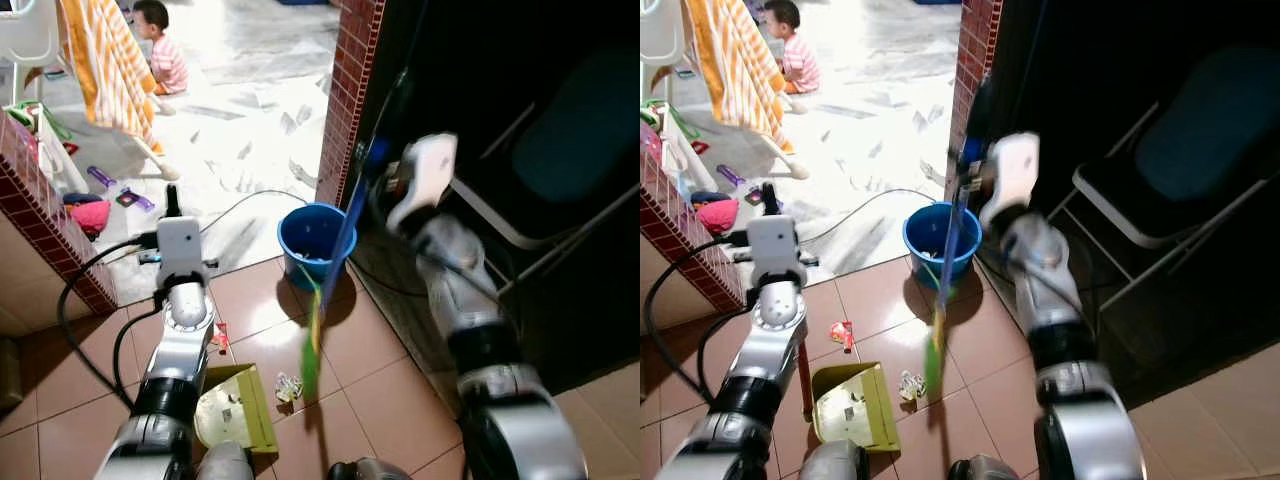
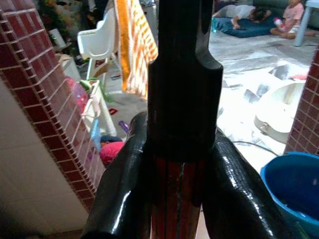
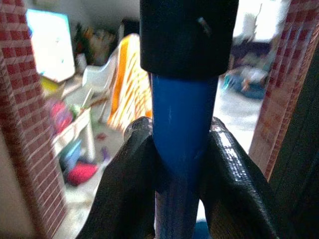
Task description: Sweep floor
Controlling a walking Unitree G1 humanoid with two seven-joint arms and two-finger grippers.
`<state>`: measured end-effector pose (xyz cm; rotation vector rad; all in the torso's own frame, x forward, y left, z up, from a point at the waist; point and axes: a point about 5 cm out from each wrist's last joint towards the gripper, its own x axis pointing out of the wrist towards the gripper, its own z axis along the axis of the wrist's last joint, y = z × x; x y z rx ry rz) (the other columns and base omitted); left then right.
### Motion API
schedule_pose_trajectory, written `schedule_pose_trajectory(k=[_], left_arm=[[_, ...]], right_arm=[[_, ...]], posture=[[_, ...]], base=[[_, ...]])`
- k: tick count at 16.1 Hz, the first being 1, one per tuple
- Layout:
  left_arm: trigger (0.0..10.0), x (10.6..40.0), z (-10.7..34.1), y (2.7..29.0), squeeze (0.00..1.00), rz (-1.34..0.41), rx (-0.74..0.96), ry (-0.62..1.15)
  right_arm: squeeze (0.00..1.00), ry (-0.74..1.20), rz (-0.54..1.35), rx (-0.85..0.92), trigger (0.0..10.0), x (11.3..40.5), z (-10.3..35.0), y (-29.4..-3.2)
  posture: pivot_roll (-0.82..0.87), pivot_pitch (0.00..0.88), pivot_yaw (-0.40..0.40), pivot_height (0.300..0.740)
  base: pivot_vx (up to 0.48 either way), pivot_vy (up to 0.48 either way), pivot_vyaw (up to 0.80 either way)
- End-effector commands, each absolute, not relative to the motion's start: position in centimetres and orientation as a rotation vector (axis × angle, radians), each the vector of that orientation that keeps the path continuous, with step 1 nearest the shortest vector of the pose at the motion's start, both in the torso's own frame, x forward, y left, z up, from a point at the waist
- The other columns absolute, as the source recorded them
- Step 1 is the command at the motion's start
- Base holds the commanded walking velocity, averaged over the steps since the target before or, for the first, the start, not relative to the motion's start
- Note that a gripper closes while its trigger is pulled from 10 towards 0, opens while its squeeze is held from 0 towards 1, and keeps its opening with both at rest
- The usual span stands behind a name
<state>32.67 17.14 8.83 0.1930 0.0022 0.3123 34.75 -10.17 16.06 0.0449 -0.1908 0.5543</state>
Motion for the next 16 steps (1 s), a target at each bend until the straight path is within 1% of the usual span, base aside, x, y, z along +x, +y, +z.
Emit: schedule_pose_trajectory(k=[1,2,3,5,6,8,10,12,14,16], left_arm=[[10.0,33.3,9.2,16.2,0.0,0.253,0.195,-0.023],[10.0,33.6,9.2,15.6,0.0,0.22,0.209,-0.025],[10.0,33.8,9.1,15.1,0.0,0.203,0.211,-0.024],[10.0,34.1,8.6,14.3,0.0,0.176,0.195,0.006],[10.0,34.3,8.2,13.2,0.0,0.141,0.185,0.025],[10.0,34.4,7.9,12.0,0.0,0.106,0.177,0.043],[10.0,34.5,7.9,11.4,0.0,0.085,0.158,0.046],[10.0,34.5,7.7,11.3,0.0,0.087,0.147,0.051],[10.0,34.3,7.2,11.2,0.0,0.094,0.133,0.08],[10.0,34.0,6.3,11.2,0.0,0.073,0.086,0.137]], right_arm=[[0.0,-0.173,0.621,0.009,10.0,34.2,15.6,-9.6],[0.0,-0.14,0.665,-0.011,10.0,33.4,14.4,-9.3],[0.0,-0.119,0.678,0.01,10.0,32.9,13.5,-9.3],[0.0,-0.07,0.665,-0.04,10.0,32.4,12.4,-9.4],[0.0,-0.093,0.657,-0.097,10.0,31.9,12.1,-9.3],[0.0,-0.129,0.652,-0.143,10.0,31.6,12.3,-8.6],[0.0,-0.171,0.64,-0.101,10.0,31.7,12.9,-7.9],[0.0,-0.181,0.653,-0.001,10.0,31.8,13.3,-6.7],[0.0,-0.156,0.655,0.174,10.0,32.1,14.1,-5.9],[0.0,-0.121,0.652,0.298,10.0,32.8,14.8,-6.1]], posture=[[-0.04,0.017,-0.08,0.74],[-0.06,0.019,-0.078,0.74],[-0.06,0.021,-0.078,0.74],[-0.08,0.027,-0.076,0.74],[-0.09,0.031,-0.075,0.74],[-0.1,0.034,-0.075,0.74],[-0.1,0.03,-0.077,0.74],[-0.1,0.028,-0.077,0.74],[-0.1,0.015,-0.084,0.74],[-0.1,0.007,-0.09,0.74]], base=[[0.0,0.0,0.0],[0.0,0.0,0.0],[0.0,0.0,0.0],[0.0,0.0,0.0],[0.0,0.0,0.0],[0.0,0.0,0.0],[0.0,0.0,0.0],[0.0,0.0,0.0],[0.0,0.0,0.0],[0.0,0.0,0.0]])
